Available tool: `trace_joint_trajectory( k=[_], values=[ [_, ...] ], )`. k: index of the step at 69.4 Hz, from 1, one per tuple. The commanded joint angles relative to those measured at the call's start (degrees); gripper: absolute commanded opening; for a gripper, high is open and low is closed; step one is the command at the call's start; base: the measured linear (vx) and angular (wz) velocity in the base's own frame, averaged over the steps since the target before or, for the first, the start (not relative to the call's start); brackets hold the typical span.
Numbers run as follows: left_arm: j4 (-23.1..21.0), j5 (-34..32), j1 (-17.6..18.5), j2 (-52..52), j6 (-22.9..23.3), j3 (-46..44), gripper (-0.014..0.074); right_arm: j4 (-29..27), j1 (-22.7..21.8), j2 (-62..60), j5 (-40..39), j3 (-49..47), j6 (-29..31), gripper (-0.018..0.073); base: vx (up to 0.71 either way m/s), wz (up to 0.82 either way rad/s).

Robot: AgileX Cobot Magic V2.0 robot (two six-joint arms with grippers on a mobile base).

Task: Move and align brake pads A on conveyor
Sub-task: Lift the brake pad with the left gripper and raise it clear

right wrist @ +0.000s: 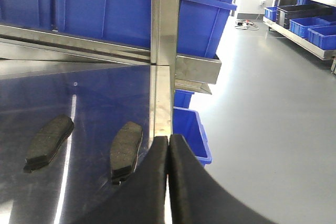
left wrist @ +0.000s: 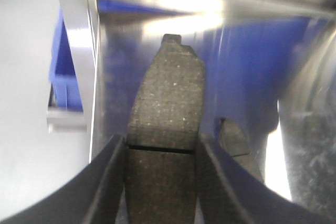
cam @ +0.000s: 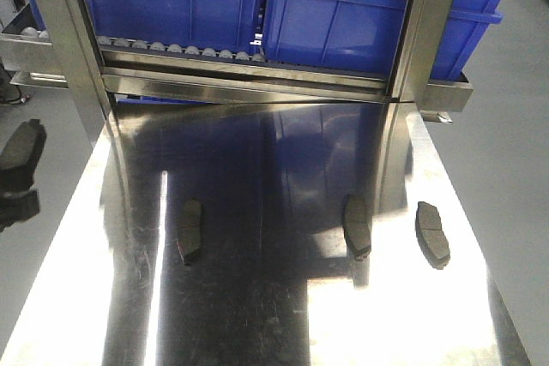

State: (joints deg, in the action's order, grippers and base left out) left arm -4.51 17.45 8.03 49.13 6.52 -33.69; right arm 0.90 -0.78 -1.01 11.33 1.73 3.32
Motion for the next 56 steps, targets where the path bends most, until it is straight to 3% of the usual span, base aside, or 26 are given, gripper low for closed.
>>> trace_joint_trajectory(
  k=[1, 25, 56],
  values=[
    [-1.2, -8.2, 0.2, -5.8, 0.5, 2.1, -0.0006, 0.2, -0.2, -0.5, -4.4, 0.1, 0.3, -0.0009, 0.00, 0.00],
    [-1.0, -9.5, 0.2, -20.5, 0.4, 8.1, -0.0006, 0.2, -0.2, -0.5, -4.4, 0.1, 0.3, -0.0009, 0.00, 0.00],
    [-0.6, -9.4, 0.2, -21.4, 0.5, 8.1, -0.0006, 0.2, -0.2, -0.5, -4.4, 0.1, 0.3, -0.0009, 0.00, 0.00]
  ],
)
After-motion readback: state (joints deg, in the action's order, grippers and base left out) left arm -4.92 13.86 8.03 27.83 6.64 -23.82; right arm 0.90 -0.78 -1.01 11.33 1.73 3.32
